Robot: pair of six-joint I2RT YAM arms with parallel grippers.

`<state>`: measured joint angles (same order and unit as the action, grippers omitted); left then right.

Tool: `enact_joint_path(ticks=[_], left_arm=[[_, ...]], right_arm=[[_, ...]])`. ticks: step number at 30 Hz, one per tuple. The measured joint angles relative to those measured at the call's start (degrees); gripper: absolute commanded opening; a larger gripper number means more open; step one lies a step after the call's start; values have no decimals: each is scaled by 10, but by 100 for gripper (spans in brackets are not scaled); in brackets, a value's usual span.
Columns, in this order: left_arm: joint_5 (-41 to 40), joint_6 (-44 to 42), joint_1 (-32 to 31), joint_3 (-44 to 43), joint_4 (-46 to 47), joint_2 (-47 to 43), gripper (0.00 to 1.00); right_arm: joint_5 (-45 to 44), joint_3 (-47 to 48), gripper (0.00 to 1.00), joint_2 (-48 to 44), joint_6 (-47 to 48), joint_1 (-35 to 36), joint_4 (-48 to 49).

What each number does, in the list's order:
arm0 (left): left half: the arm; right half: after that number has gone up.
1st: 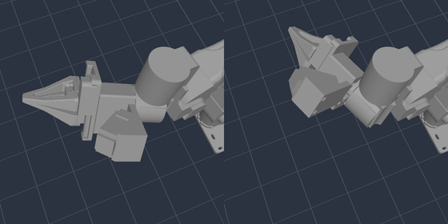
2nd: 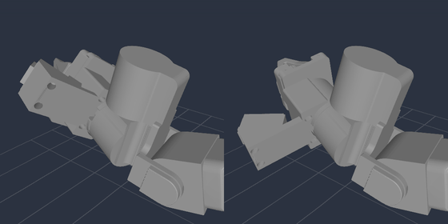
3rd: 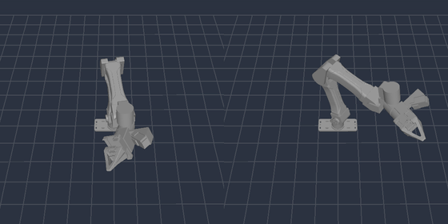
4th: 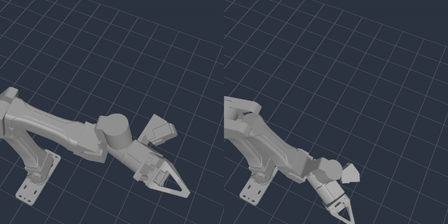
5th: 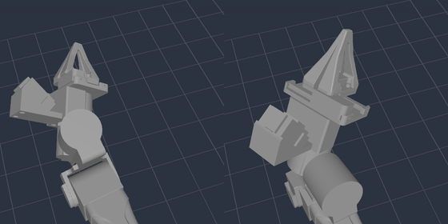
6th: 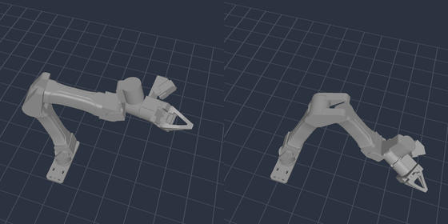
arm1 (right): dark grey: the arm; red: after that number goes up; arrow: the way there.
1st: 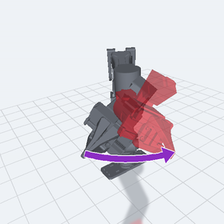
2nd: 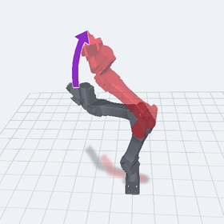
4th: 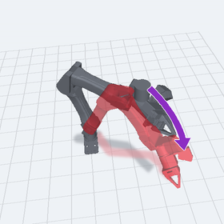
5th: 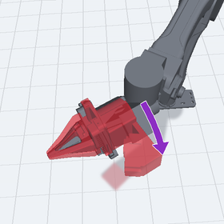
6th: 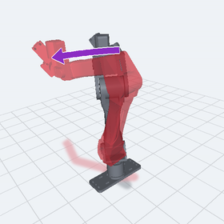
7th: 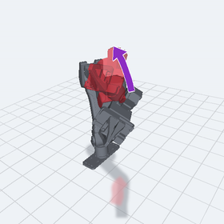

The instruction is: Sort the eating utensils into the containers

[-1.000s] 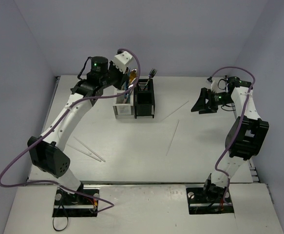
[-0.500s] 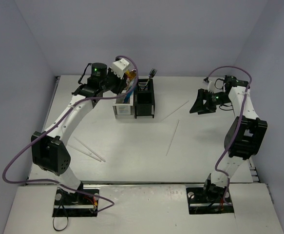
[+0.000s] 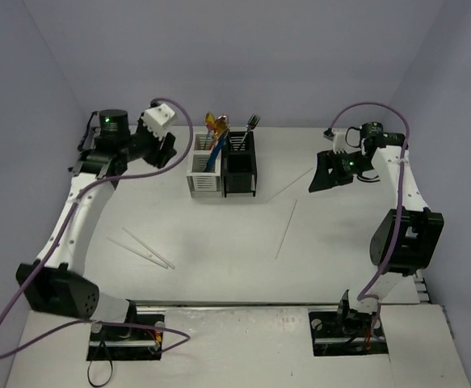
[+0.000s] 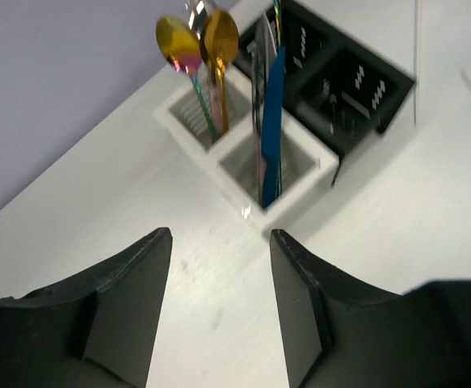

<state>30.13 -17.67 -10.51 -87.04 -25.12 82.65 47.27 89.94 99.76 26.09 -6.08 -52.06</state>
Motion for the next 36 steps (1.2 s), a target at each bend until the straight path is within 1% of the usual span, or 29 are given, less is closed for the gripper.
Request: enact_joint_path(ticks=[3,4,6,8,11,14,19,22,26,30,36], left_arm=[[40,-105,29,51,-87,-80,48],[46,-154,33,73,-121,-104,48],[54,-250,35,130,-184,-149,48],[48,-341,33,209,-238,-184,48],[23,-449,29,313,-298,-202,48],[-6,-528,30,377,-321,-199,48],[-23,-606,30,399,-305,-176,48],[-31,-638,30,404,-273,-158,48],[-37,-678,30,430,-217,-137,47],[-40,-707,30,458,-179,-121,46],[-41,-727,30,461,-140,-85,44]], right_arm=[[-7,-10,68,-24,17,14,-1],[-10,-13,68,-30,23,19,0],[-16,-23,68,-38,35,28,-1],[-25,-30,67,-41,46,38,-2],[-35,-35,67,-41,60,47,-2],[-41,-36,67,-41,69,48,-2],[-46,-41,66,-41,75,50,-2],[-48,-46,66,-41,75,51,-2],[-51,-48,66,-41,75,51,-2],[-51,-48,66,-41,75,51,-2],[-51,-48,66,-41,72,51,-2]])
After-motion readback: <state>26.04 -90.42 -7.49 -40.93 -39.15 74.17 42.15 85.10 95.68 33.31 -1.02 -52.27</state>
